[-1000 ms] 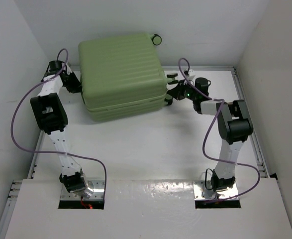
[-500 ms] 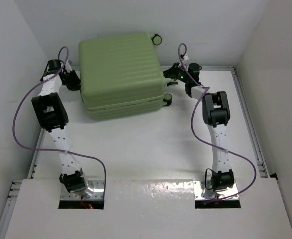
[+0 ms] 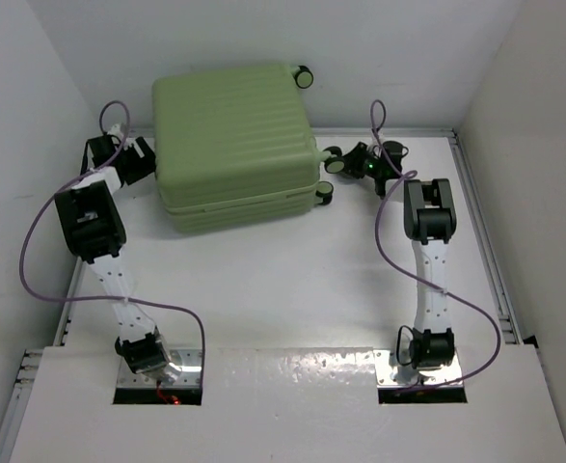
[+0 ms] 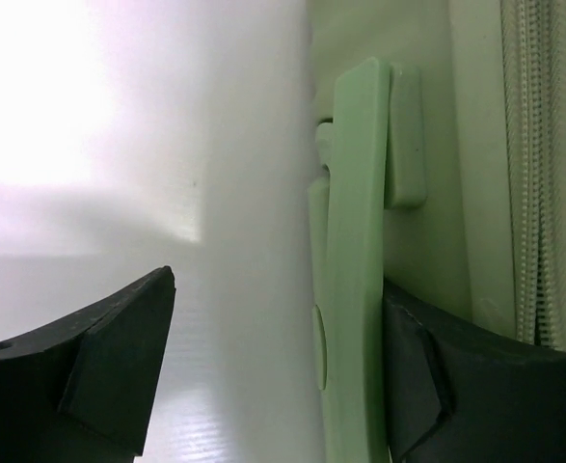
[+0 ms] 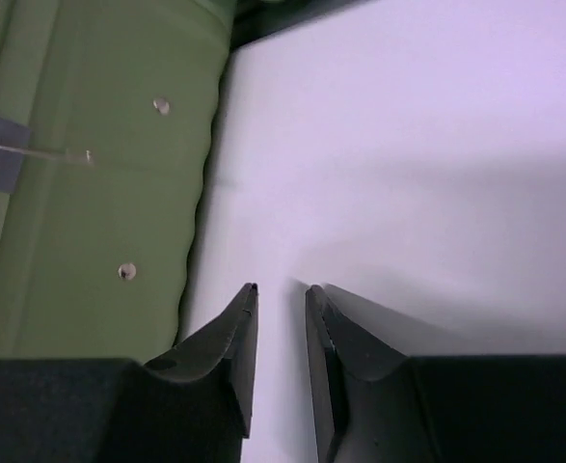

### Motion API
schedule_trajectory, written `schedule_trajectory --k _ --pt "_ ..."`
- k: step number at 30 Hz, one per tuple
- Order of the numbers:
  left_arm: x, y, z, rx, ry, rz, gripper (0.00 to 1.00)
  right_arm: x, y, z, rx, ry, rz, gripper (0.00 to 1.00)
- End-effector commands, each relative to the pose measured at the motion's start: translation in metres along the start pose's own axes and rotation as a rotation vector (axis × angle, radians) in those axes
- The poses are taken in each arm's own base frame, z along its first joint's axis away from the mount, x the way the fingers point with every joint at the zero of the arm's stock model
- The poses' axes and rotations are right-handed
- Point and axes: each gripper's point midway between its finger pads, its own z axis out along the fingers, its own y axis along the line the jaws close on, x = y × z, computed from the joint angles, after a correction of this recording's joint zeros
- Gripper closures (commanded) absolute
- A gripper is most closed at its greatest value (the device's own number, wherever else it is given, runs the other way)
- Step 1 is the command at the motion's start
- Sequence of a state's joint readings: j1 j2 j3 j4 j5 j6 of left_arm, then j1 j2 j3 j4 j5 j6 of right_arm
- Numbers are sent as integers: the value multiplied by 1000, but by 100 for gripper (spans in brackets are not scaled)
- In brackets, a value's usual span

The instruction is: Pack the luggage

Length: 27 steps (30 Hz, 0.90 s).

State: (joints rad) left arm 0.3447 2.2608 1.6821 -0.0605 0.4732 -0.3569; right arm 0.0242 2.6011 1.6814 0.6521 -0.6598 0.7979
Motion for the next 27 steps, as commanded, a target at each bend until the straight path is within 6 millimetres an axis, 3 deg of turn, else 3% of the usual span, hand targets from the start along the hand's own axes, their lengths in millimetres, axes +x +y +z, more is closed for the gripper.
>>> schedule_trajectory --k 1,4,7,10,13,16,17,19,21,22,24,25,27 --pt "-14 -74 -25 218 -57 -16 20 4 39 -3 -70 106 113 74" --pt "-12 -67 -54 196 -103 -73 20 21 52 -2 -79 176 154 77" --pt "6 -39 -83 136 -115 -222 20 52 72 -7 -114 281 218 78" --pt "8 -37 -106 148 -126 -274 18 82 90 -19 -134 368 270 81" --pt "5 -33 -129 168 -155 -295 18 121 104 -45 -132 457 321 83" --pt "-1 -22 -151 165 -186 -338 18 130 134 -78 -157 476 309 83" --pt "0 -17 -163 153 -187 -358 18 145 133 -91 -153 502 327 83" --pt "15 -11 -173 130 -154 -409 18 148 151 -113 -157 506 337 83" --pt "34 0 -191 78 -145 -459 18 183 151 -145 -132 556 382 83" --pt "43 5 -198 49 -139 -474 18 174 177 -154 -185 543 313 83" --pt "71 24 -224 -58 -137 -535 18 209 191 -187 -204 602 261 83" --pt "80 29 -234 -91 -137 -549 18 210 206 -195 -232 600 219 83" --pt "111 42 -257 -173 -99 -590 18 228 216 -221 -255 628 179 83"
